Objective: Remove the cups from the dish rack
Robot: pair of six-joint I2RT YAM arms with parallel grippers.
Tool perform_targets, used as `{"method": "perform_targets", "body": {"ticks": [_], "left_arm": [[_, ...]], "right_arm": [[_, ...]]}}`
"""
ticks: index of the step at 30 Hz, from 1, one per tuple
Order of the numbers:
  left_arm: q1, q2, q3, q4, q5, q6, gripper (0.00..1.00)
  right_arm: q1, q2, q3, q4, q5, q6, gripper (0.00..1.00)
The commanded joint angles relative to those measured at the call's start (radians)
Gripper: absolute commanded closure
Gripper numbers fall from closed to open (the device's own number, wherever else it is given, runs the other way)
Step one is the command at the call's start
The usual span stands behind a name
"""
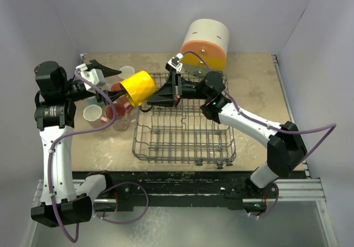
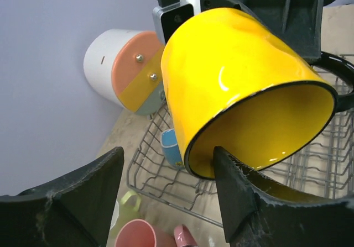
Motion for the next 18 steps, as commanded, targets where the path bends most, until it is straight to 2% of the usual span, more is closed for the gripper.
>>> {"method": "perform_targets", "body": {"ticks": [1,7,12,15,16,17,18], "left_arm": [[-0.003,0.010,0.043,0.085,0.070,-0.110,0.35],[-0.003,0.009,0.041,0.063,0.083,-0.103,0.59],[-0.003,0.012,0.033,-0.036,0.075,-0.013,0.81],[-0.003,0.016,0.028,-0.111,0.053,0.049,0.98],[-0.003,0.019,0.027,-0.138,0.031,0.068,1.00],[-0.003,0.025,0.026,-0.163,-0.010,0.080,1.00],[-0.003,0.033,0.027,-0.199,-0.031,0.107,1.00]], "right_arm": [[0.028,-0.004,0.054,0.169,0.014,0.052,1.00],[0.070,0.024,0.072,0.173,0.041,0.053,1.00],[0.087,0.043,0.068,0.161,0.061,0.045,1.00],[0.088,0.045,0.071,0.078,0.035,0.004,0.82],[0.086,0.039,0.072,0.030,0.025,-0.041,0.75],[0.076,0.032,0.074,-0.051,0.026,-0.093,0.62],[0.063,0.021,0.082,-0.159,0.034,-0.170,0.56]]}}
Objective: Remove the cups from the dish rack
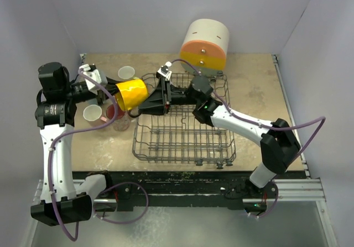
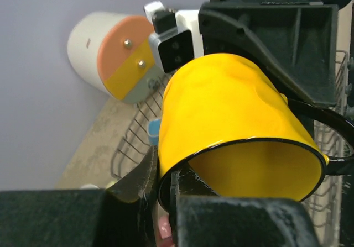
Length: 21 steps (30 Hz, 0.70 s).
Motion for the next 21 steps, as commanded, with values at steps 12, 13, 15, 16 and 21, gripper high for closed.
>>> {"method": "perform_targets", "body": {"ticks": [12,13,15,16,21], "left_arm": [[0.027,0.348,0.234,-0.295,-0.707,0.113,1.00],[0.052,0.389,0.277,-0.303,-0.721,0.093,1.00],[0.105,0.489,0.372,-0.320,-0.747,0.049,1.00],[0.127,0.546,0.451,-0.352,-0.748,0.033,1.00],[0.188,0.717,0.649,-0.485,-0.734,0.036,1.00]], "right_arm": [[-0.257,-0.182,0.097,-1.079,0.355,-0.824,0.18],[-0.265,-0.189,0.089,-1.093,0.367,-0.836,0.18],[-0.272,-0.201,0.076,-1.112,0.388,-0.852,0.18],[-0.275,-0.205,0.071,-1.116,0.396,-0.858,0.18],[-0.277,-0.204,0.090,-1.178,0.462,-0.902,0.18]]}}
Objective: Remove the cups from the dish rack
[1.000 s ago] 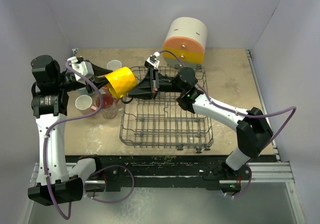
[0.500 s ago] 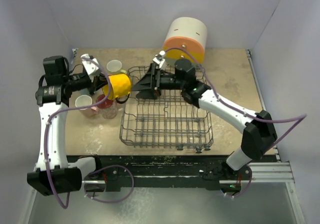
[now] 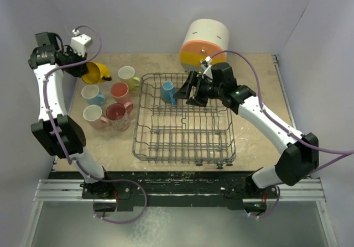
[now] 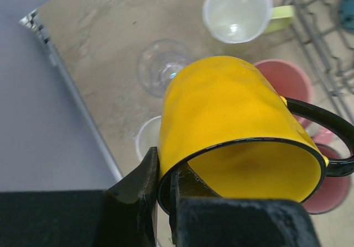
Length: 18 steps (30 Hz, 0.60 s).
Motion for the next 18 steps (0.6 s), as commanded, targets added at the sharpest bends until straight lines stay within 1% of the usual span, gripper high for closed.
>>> {"method": "perform_targets", "body": {"ticks": [1,4,7,11,13,15,18], "left_arm": [[0.043,0.043,0.135,-0.075,-0.015,-0.024,1.00],[0.060,0.007,0.089,-0.088,-0.040,0.051,1.00],[0.090,-0.051,0.033,-0.143,-0.026,0.179,1.00],[0.098,-0.136,-0.047,-0.311,0.032,0.415,1.00],[0.096,-0.182,-0.105,-0.384,0.056,0.508,1.00],[0.072,-0.210,-0.165,-0.424,0.048,0.565,1.00],[-0.015,-0.226,-0.254,-0.489,-0.021,0.602,1.00]], "right_arm": [[0.001,-0.018,0.022,-0.092,0.095,-0.103,0.18],[0.002,-0.001,0.046,-0.140,0.148,-0.138,0.18],[0.002,0.014,0.051,-0.161,0.180,-0.164,0.18],[0.002,0.039,0.045,-0.167,0.215,-0.182,0.19],[0.002,0.055,0.049,-0.167,0.222,-0.188,0.20],[0.002,0.074,0.061,-0.172,0.234,-0.195,0.20],[0.002,0.102,0.082,-0.184,0.255,-0.209,0.20]]}}
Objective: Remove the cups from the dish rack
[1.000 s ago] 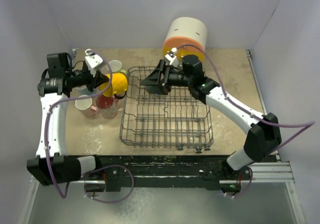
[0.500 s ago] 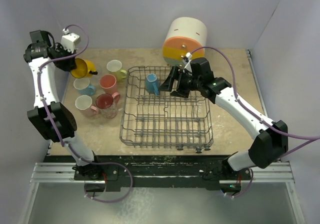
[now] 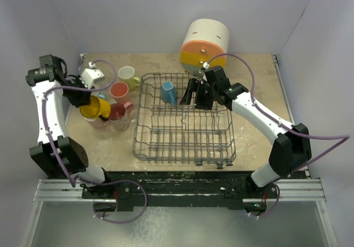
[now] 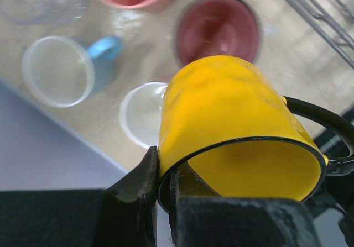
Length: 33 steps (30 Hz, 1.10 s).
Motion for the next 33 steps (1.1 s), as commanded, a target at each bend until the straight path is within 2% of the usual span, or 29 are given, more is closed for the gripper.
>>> {"method": "perform_targets", "body": {"ticks": [1,5,8,21,27,33], "left_arm": [[-0.125,-0.058,-0.107,-0.146,0.004,0.159,1.00],[-0.239,-0.148,-0.254,-0.079,-0.031,0.168,1.00],[-0.282,-0.198,-0.359,0.006,-0.073,0.167,1.00],[-0.460,-0.197,-0.601,0.315,-0.261,-0.012,1.00],[-0.485,-0.184,-0.701,0.446,-0.338,-0.041,1.00],[-0.503,-0.188,-0.758,0.516,-0.388,-0.053,1.00]], "right_arm": [[0.001,0.027,0.073,-0.018,0.058,-0.045,0.20],[-0.001,0.044,0.082,-0.024,0.067,-0.054,0.20],[-0.001,0.052,0.081,-0.020,0.079,-0.056,0.19],[-0.042,0.126,0.049,-0.004,0.179,-0.077,0.22],[-0.121,0.143,-0.007,0.015,0.216,-0.082,0.26],[-0.108,0.146,-0.004,0.057,0.309,-0.113,0.29]]}}
